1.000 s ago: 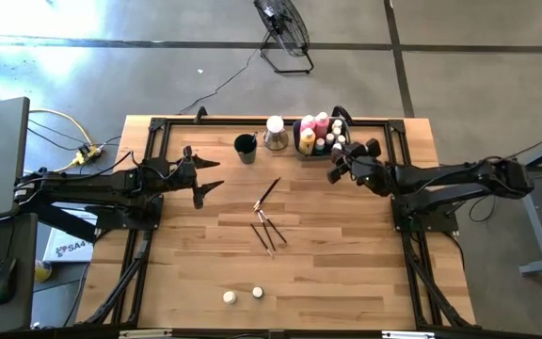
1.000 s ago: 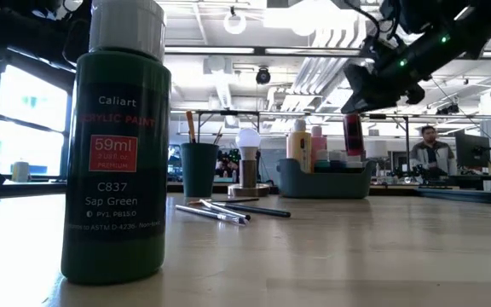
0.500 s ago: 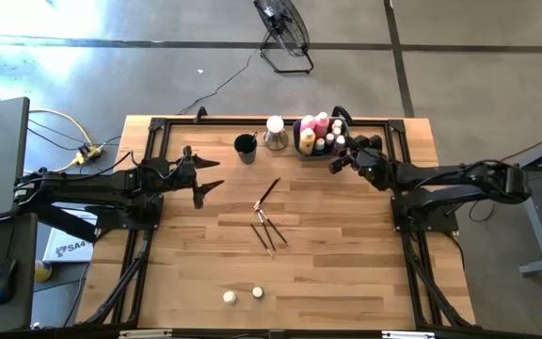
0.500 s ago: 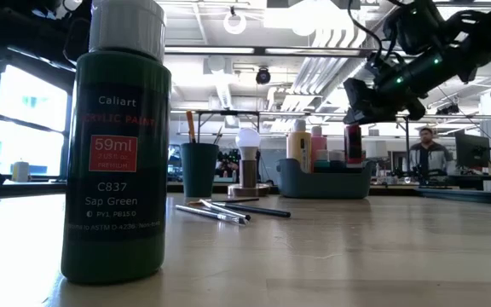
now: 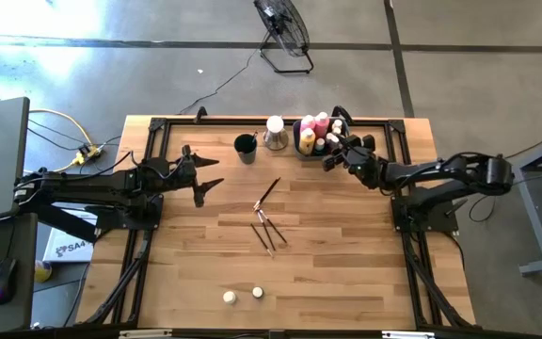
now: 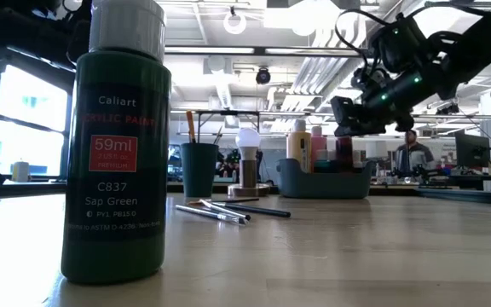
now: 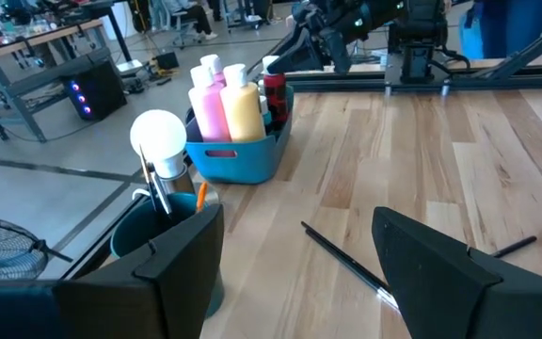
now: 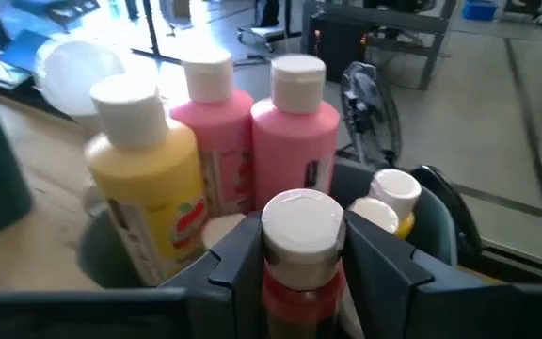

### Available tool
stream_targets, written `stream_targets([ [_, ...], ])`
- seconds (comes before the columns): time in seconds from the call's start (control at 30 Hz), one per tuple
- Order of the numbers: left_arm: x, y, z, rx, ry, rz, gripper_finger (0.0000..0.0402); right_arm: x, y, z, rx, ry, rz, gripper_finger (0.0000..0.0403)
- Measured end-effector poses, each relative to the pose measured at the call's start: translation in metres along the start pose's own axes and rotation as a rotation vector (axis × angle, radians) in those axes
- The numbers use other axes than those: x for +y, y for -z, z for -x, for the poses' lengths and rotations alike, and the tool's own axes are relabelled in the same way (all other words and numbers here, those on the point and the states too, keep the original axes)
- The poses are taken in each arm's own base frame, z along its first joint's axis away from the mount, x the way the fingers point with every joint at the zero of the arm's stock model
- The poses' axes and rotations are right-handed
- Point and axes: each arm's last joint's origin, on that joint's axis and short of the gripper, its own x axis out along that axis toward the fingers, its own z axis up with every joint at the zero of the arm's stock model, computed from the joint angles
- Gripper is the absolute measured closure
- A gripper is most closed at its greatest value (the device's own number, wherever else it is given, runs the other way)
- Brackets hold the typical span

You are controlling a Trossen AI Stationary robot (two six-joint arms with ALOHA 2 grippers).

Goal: Pick & Place Paint Supplies
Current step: Put the small red paint bottle into the blue bin

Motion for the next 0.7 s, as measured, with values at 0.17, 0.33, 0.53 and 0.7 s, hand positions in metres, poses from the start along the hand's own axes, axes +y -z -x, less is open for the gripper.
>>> stream_targets([
  [0.17,0.0,0.0,0.0,0.001,0.0,0.0,0.0135,0.0,0.003,-0.002,0.004,0.023,0.014,0.0287],
  [0.33,0.0,0.0,0.0,0.001,0.0,0.0,0.0135,0.002,0.01,-0.006,0.034,0.024,0.019,0.028],
  [0.53,0.0,0.0,0.0,0.001,-0.002,0.0,0.0135,0.003,0.022,-0.012,0.075,0.047,0.022,0.0283],
  [0.7,0.0,0.0,0.0,0.001,-0.002,0.0,0.0135,0.004,0.025,-0.014,0.083,0.051,0.027,0.0278],
])
